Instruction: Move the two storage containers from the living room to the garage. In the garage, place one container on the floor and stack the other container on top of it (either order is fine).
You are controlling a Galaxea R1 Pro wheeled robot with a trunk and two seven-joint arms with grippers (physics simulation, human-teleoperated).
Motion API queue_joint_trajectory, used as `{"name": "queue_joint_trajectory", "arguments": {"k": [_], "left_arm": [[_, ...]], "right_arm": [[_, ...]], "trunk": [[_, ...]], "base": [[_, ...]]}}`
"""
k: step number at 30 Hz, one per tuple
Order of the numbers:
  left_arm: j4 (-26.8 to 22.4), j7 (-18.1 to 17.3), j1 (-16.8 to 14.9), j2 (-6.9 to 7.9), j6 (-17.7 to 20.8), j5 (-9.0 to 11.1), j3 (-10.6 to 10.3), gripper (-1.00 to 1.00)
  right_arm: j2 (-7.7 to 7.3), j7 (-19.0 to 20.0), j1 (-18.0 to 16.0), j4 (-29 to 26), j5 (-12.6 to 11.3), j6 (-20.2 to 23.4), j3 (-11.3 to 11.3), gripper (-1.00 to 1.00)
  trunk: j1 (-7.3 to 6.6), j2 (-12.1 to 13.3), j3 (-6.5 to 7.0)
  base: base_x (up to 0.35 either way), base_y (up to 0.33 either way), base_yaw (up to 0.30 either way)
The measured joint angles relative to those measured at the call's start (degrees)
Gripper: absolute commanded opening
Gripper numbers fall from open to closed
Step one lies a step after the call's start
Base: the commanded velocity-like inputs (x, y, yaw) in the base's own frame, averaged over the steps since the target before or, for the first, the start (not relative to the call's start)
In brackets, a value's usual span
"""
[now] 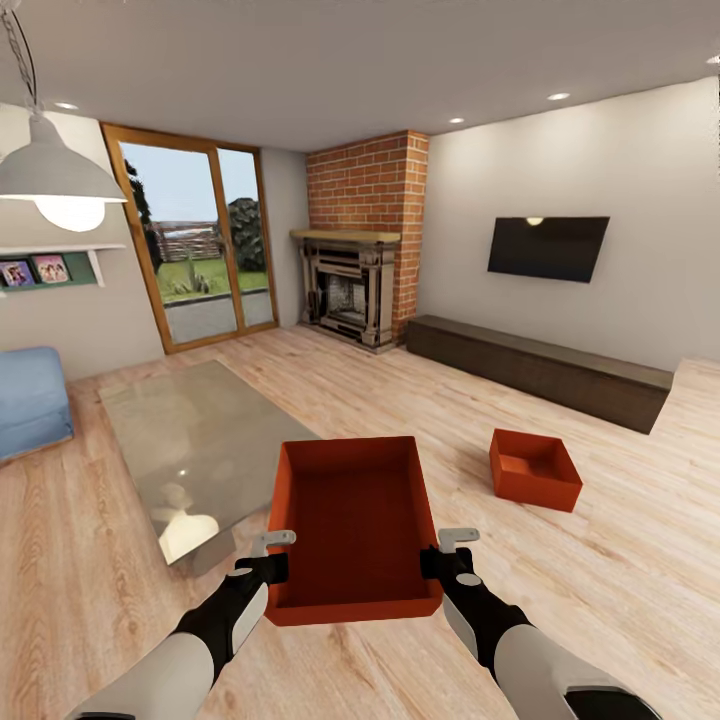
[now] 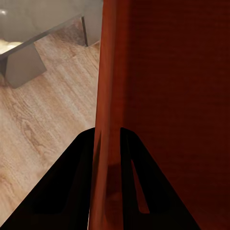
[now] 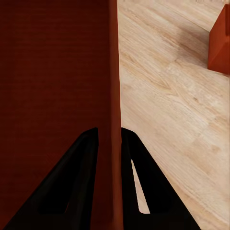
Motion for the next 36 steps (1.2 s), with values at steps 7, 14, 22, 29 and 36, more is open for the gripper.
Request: {"name": "queue_joint_trajectory", "arguments": {"k": [7, 14, 22, 29, 36], "left_arm": [[0.0, 0.0, 0.0, -0.03, 0.0, 0.0, 0.0, -1.0], [0.0, 0.0, 0.0, -0.02, 0.0, 0.0, 0.0, -1.0], [0.0, 0.0, 0.0, 0.0, 0.0, 0.0, 0.0, -1.0], [0.0, 0.0, 0.0, 0.0, 0.0, 0.0, 0.0, -1.0], [0.0, 0.1, 0.0, 0.0, 0.0, 0.1, -0.1, -1.0]], "right_arm": [[-0.03, 0.0, 0.0, 0.0, 0.0, 0.0, 0.0, -1.0], [-0.02, 0.0, 0.0, 0.0, 0.0, 0.0, 0.0, -1.0], [0.0, 0.0, 0.0, 0.0, 0.0, 0.0, 0.0, -1.0], [0.0, 0.0, 0.0, 0.0, 0.0, 0.0, 0.0, -1.0], [0.0, 0.0, 0.0, 0.0, 0.0, 0.0, 0.0, -1.0]], "trunk": [[0.0, 0.0, 0.64], [0.0, 0.0, 1.28], [0.0, 0.0, 2.01], [0.0, 0.0, 2.65], [0.0, 0.0, 3.29]], "base": [[0.0, 0.0, 0.0], [0.0, 0.0, 0.0], [0.0, 0.0, 0.0], [0.0, 0.0, 0.0], [0.0, 0.0, 0.0]]}}
